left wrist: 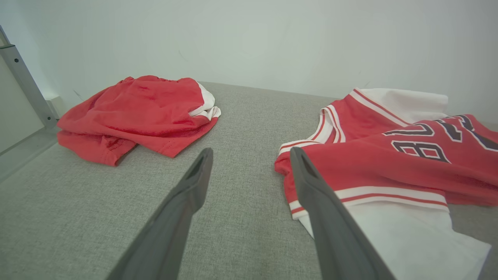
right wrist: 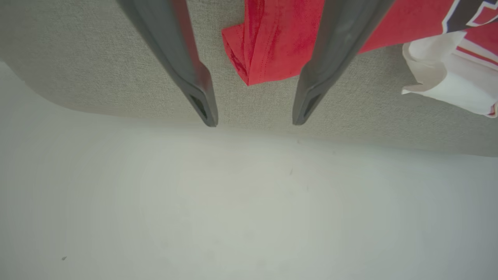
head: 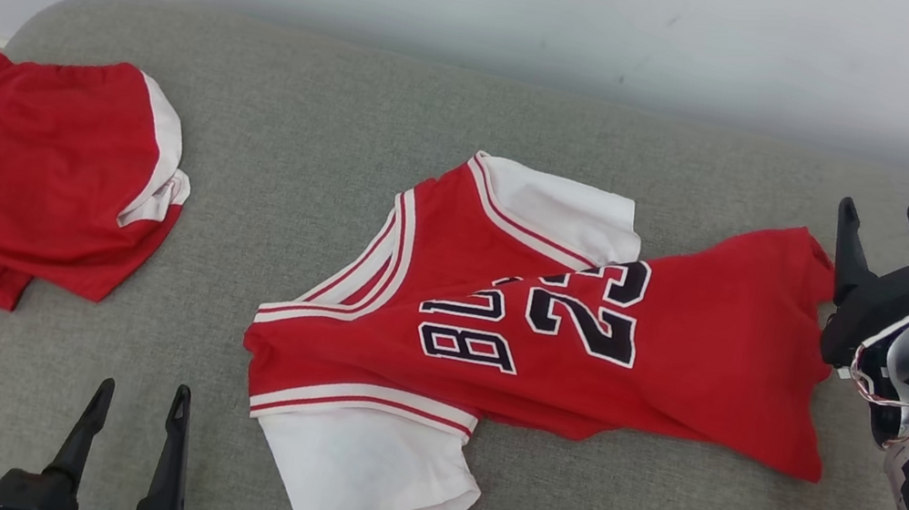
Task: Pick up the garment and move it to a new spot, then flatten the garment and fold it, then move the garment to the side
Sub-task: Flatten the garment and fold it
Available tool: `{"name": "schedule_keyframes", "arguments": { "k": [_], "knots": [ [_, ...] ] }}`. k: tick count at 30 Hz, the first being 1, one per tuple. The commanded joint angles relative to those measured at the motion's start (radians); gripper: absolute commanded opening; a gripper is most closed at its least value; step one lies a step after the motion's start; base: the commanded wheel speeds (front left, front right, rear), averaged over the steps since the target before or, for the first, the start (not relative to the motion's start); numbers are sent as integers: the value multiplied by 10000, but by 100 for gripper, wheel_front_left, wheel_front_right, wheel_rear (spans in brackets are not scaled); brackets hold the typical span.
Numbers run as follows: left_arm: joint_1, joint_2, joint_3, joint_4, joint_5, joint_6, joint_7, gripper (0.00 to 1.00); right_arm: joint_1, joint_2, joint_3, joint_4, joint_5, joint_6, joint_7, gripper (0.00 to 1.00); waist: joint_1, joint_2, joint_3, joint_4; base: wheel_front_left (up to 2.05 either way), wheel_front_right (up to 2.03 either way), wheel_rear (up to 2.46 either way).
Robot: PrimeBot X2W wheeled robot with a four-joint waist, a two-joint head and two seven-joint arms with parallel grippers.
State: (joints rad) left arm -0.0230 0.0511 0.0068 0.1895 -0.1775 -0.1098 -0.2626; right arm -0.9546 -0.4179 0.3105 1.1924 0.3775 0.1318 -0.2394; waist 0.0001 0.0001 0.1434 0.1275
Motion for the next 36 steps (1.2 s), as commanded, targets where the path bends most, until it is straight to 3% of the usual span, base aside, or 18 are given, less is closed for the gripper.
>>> {"name": "schedule_keyframes", "arguments": {
  "k": [1,5,12,23,29,36],
  "knots": [
    [-65,-13,58,13,44,24,-33,100,97,13,5,-9,109,-23,-128,100,-1,-1,-155,-119,0,0,0],
    [76,-13,179,-28,137,2,-33,100,537,-73,-131,-457,376,-23,-253,100,-1,-1,-380,-272,0,0,0],
    [313,-15,431,-155,303,-28,-33,100,2252,-269,-582,-2402,358,-23,-261,100,-1,-1,-682,-540,0,0,0],
    [341,-13,659,-237,429,-132,-33,100,5745,510,-1411,-4838,-24,-23,-251,100,-1,-1,-668,-721,0,0,0],
    [242,-13,721,-174,430,-141,-33,100,6594,867,-1573,-5009,-134,-23,-254,100,-1,-1,-525,-737,0,0,0],
    [99,-13,751,-75,493,-195,-33,100,6504,917,-1714,-4531,-196,-23,-252,100,-1,-1,-435,-598,0,0,0]
  ]
}}
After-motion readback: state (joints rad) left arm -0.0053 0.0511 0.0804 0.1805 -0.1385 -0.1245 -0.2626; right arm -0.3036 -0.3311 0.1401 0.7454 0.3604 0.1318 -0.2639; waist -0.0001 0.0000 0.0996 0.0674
